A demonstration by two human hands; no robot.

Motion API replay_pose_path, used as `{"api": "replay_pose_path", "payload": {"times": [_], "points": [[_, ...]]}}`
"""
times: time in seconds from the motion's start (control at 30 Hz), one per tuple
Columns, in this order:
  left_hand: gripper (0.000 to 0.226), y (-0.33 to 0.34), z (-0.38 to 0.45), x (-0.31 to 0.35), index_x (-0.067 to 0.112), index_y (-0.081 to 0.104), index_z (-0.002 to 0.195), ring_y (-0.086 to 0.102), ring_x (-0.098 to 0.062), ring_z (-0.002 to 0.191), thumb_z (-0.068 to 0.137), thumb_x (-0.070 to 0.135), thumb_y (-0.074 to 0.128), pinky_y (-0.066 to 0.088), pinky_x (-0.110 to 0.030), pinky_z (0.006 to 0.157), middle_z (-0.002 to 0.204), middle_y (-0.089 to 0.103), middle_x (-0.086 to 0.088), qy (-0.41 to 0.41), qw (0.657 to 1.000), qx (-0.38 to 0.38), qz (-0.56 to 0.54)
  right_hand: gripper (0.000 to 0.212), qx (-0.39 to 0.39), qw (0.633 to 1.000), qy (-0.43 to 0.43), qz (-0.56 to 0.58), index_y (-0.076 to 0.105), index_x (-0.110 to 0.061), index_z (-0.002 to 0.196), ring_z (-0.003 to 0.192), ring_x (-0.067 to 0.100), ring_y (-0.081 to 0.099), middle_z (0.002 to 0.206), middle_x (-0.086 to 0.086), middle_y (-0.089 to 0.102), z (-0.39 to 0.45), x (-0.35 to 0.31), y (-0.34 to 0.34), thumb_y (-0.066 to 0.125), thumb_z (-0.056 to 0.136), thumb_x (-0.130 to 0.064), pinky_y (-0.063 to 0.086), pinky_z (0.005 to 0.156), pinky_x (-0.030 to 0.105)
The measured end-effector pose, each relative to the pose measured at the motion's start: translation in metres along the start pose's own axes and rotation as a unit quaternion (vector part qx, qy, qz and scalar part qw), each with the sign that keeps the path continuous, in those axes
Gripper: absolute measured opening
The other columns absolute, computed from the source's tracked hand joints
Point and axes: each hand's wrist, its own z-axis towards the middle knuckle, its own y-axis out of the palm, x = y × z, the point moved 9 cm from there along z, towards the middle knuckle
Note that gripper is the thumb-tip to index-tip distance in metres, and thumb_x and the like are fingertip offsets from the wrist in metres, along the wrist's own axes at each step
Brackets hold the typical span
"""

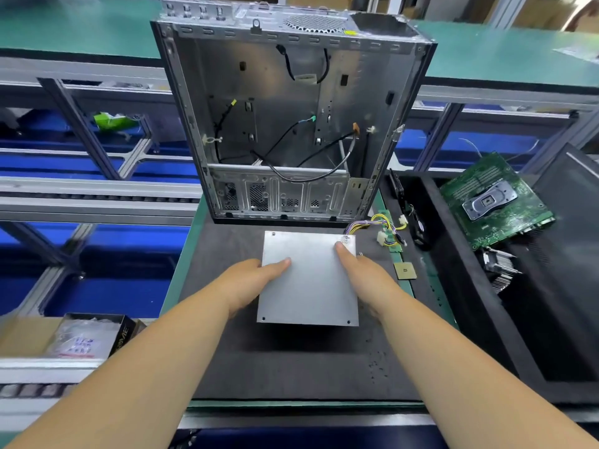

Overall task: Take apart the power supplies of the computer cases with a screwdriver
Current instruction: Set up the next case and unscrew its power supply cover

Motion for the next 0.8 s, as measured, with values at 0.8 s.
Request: {"api": "replay_pose_path", "payload": {"times": [0.8], "points": [[0.1, 0.01, 0.014, 0.005, 0.025, 0.031, 0.155, 0.029, -0.023, 0.147, 0.076, 0.082, 0.053, 0.023, -0.045, 0.115, 0.161, 0.029, 0.004, -0.099, 0.994, -0.014, -0.046, 0.066, -0.089, 0.988, 0.095, 0.085, 0.051, -0.02, 0.143, 0.132, 0.02, 0.048, 0.146, -0.002, 0.052, 0.012, -0.007, 0.004, 0.047, 0.095, -0.066, 0.031, 0.109, 0.032]]}}
